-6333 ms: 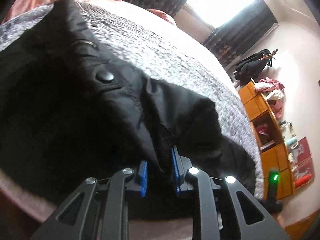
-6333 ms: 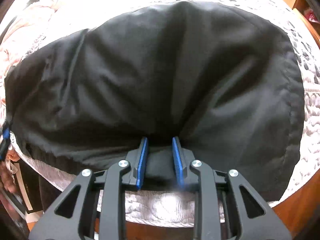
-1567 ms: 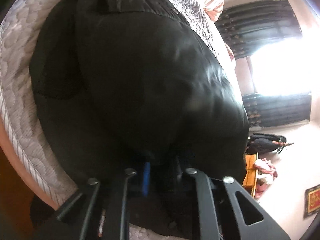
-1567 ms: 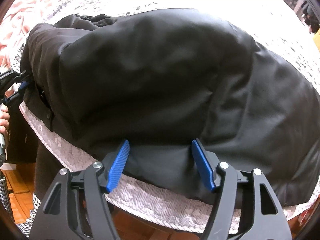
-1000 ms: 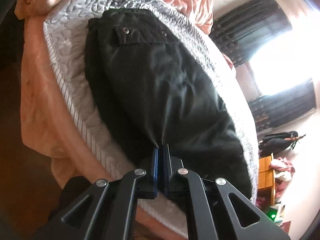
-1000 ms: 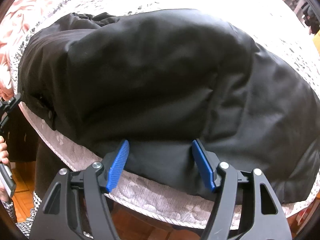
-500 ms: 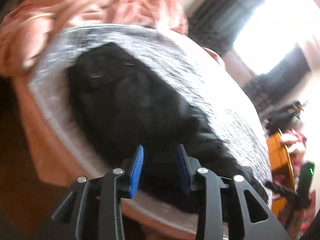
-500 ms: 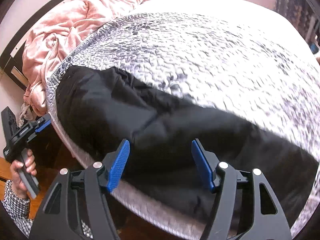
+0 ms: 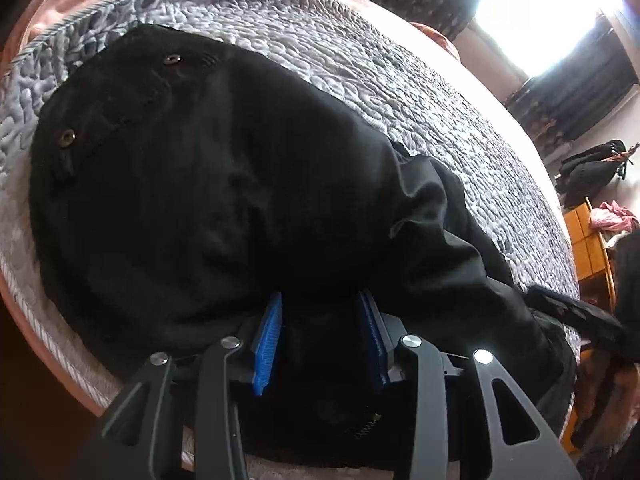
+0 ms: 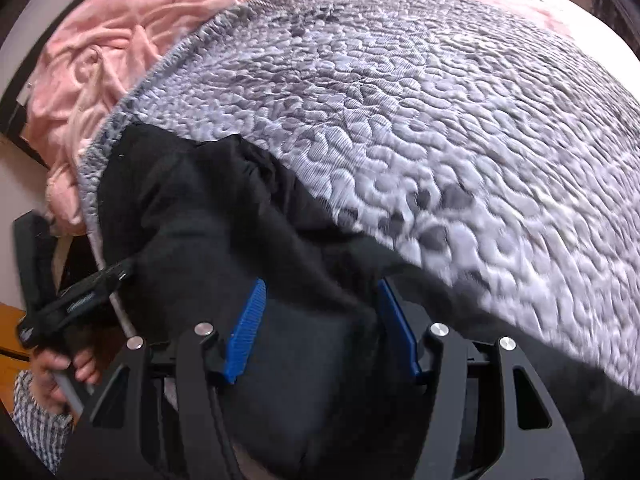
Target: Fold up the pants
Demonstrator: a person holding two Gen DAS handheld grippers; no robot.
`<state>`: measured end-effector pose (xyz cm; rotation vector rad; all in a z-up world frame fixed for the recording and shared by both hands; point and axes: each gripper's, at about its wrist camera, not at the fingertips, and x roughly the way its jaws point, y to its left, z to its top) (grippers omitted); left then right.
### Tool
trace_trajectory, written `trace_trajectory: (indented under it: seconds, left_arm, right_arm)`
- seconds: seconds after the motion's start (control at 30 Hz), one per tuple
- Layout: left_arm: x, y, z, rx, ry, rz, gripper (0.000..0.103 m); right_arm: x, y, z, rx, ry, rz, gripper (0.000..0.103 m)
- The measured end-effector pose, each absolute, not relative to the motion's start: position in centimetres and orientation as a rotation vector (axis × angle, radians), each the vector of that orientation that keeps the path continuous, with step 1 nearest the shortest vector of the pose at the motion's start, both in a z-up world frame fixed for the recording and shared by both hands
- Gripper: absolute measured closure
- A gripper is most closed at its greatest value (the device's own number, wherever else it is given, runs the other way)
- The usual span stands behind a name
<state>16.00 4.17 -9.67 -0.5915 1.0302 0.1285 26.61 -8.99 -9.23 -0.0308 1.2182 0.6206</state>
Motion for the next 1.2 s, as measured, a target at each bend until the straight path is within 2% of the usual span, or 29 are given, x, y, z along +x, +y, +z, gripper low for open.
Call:
trace_trajectory:
  seconds: [0.03, 0.17, 0.27, 0.37, 0.47, 0.57, 0.63, 0.7, 0.73, 0.8, 0.9, 1.03, 1.2]
  left_arm:
    - [16.0, 4.3, -9.7, -0.593, 1.027, 0.124, 0.064]
    - [15.7, 4.8, -10.1, -0.603, 1.012, 0.107, 0.063]
    - [15.7, 5.2, -10.4, -0.611, 1.009, 0.096, 0.061]
    - [15.3, 5.2, -10.4, -0.64, 0.997, 0.091, 0.054]
    - [14.8, 5.3, -10.3, -0.666, 0.974, 0.104, 0.048]
    - [14.8, 4.6, -10.5, -0.607, 0.975, 0.124, 0.048]
    - [14.9, 4.1, -10.5, -0.56, 0.978, 0.133, 0.047]
    - [15.0, 3.9, -10.5, -0.529, 0.988, 0.135, 0.046]
    - [15.0, 3.9, -10.3, -0.522, 0.992, 0.135, 0.046]
    - [14.7, 4.1, -9.8, -0.532, 1.004, 0.158, 0.046]
    - [14.1, 3.6, -7.8, -0.518, 0.953, 0.176, 0.046]
    - [16.1, 0.8, -5.5, -0.469, 0.906, 0.073, 0.038]
    - [20.4, -2.3, -6.8, -0.415, 0.951, 0.027, 0.038]
  right_arm:
    - [27.3, -8.5, -9.7, -0.024, 1.237, 0.629, 0.045]
    - [28.2, -6.6, -11.2, -0.104, 1.271, 0.644, 0.058]
    - [28.2, -5.9, -10.9, -0.092, 1.259, 0.701, 0.092]
    - [27.9, -5.4, -9.0, -0.123, 1.171, 0.688, 0.097]
    - [28.5, -4.8, -6.2, -0.107, 1.06, 0.667, 0.097]
    - [29.3, -3.2, -7.6, -0.208, 1.11, 0.62, 0.097]
    - [29.9, -2.6, -10.3, -0.262, 1.199, 0.577, 0.091]
    - [29.8, -3.1, -10.6, -0.235, 1.185, 0.583, 0.087]
    - [29.5, -3.7, -10.1, -0.212, 1.161, 0.589, 0.086]
    - [28.5, -5.7, -8.1, -0.152, 1.098, 0.595, 0.077]
    - [26.1, -9.9, -5.5, -0.061, 1.015, 0.579, 0.071]
    - [22.4, -14.7, -5.6, -0.004, 1.012, 0.509, 0.071]
    - [20.4, -17.6, -8.9, 0.044, 1.071, 0.422, 0.072]
